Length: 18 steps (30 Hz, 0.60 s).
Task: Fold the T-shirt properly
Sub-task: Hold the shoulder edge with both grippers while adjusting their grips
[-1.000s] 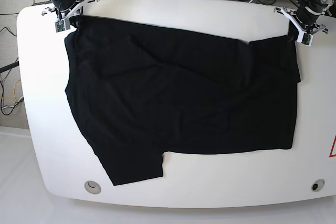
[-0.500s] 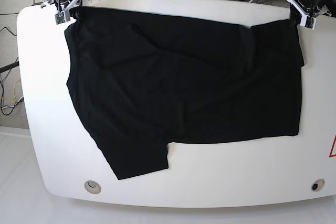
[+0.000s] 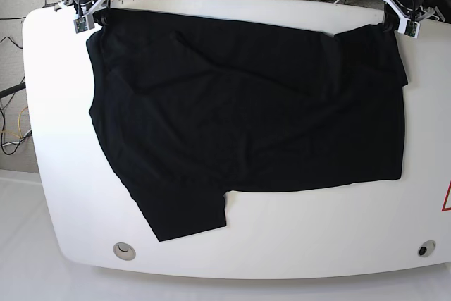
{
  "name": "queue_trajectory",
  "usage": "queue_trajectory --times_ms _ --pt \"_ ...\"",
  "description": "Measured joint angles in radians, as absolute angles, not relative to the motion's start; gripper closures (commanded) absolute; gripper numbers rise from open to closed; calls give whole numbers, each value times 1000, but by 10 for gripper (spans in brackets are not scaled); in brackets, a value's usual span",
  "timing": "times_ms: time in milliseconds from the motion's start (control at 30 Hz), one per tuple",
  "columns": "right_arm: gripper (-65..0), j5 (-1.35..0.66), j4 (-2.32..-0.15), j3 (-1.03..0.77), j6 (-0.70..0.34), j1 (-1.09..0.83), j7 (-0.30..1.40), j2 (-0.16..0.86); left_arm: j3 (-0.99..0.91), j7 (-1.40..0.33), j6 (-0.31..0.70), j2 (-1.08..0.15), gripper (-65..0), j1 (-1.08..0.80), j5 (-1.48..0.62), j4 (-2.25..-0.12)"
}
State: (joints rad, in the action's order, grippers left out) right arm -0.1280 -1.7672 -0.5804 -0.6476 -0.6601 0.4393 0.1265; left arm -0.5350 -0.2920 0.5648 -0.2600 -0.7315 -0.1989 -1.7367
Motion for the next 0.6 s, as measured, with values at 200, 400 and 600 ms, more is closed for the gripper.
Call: queue_trajectory --times_ms 200,400,600 --pt "-4 -134 -1767 -576 -648 -660 449 139 -527 -290 558 -286 -3 -699 -196 -1727" --pt "0 -139 -1767 -576 -655 -661 449 148 -525 -291 551 -300 0 -726 -197 -1723" --pt "-3 -155 -1767 -577 -655 -669 451 148 -526 -302 551 -300 -51 -748 -196 -1718"
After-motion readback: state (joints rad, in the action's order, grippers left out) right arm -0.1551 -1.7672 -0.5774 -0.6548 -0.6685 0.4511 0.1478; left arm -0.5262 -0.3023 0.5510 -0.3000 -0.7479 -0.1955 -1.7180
